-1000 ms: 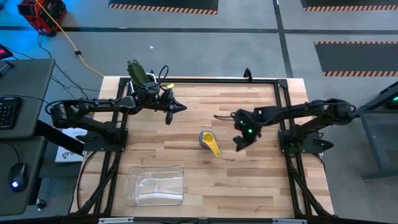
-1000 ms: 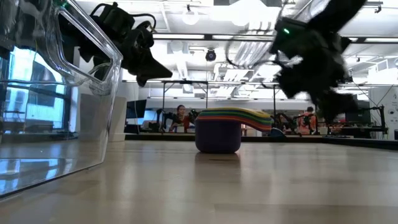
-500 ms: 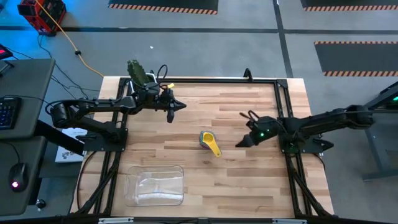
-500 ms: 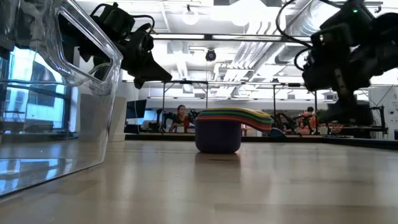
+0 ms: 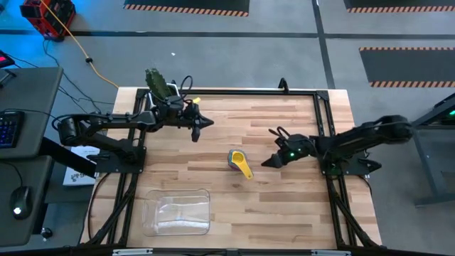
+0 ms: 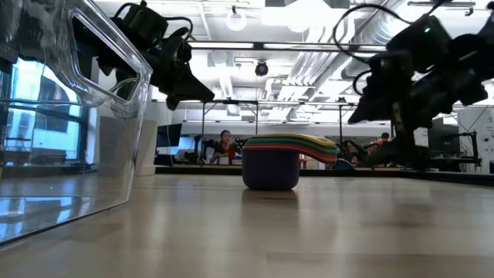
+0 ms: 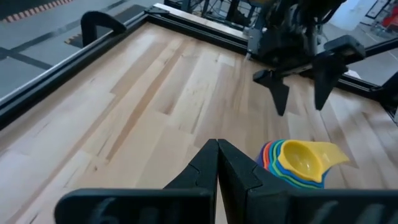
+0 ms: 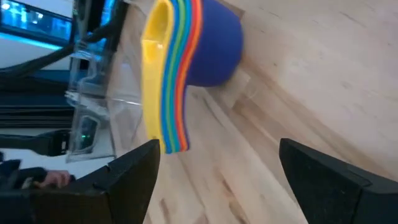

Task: Nest measuring cups in basket
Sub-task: Put the nested measuring cups into the transparent bin

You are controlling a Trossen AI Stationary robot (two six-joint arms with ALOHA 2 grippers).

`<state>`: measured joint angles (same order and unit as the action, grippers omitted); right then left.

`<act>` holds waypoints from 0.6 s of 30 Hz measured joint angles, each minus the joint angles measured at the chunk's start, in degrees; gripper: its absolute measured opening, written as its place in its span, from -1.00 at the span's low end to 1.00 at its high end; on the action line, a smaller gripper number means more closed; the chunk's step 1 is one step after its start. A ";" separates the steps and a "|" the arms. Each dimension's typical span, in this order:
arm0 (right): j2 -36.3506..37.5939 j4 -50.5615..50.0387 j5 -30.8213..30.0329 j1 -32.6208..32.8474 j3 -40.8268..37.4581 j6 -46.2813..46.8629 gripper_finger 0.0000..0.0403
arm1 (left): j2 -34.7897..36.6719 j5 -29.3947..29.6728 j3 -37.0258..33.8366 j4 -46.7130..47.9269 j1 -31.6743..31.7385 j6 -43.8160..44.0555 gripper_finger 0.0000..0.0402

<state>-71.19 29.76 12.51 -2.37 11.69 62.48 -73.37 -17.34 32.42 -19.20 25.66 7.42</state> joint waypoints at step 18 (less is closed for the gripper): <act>-23.23 9.69 9.20 0.15 13.99 -7.46 0.59 | -0.01 3.48 0.02 2.47 -0.26 0.02 -1.00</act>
<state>-94.42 39.46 21.71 -2.22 25.68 55.02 -73.38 -13.87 32.45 -16.73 25.40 7.44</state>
